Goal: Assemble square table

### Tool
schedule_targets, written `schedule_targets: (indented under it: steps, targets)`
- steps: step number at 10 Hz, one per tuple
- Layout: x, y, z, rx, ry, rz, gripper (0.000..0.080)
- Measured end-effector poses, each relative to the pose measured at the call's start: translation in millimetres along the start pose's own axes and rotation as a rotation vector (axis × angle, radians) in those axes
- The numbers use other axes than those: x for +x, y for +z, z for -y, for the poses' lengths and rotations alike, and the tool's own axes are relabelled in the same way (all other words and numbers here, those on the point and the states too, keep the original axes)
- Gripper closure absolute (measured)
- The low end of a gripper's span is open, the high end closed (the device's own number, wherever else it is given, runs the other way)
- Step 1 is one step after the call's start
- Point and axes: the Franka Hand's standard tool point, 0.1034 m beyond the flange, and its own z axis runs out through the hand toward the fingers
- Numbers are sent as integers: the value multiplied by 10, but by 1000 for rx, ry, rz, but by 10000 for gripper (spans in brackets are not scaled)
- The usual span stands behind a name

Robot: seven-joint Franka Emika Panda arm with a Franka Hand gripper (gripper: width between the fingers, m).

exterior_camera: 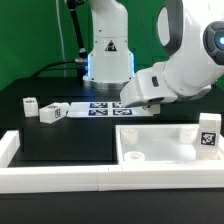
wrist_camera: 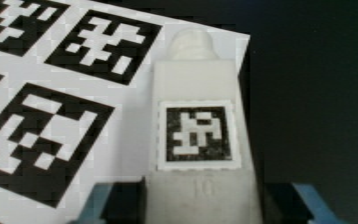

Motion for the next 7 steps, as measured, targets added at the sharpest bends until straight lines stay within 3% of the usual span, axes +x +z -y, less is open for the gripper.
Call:
schedule_targets:
  steps: [4,5,7]
  targets:
    - [-8,-16,-12,2,-1,3,511]
    - [-80,-216,-54,10,-4,18,510]
    - [-268,-810,-199,37,1,-3,510]
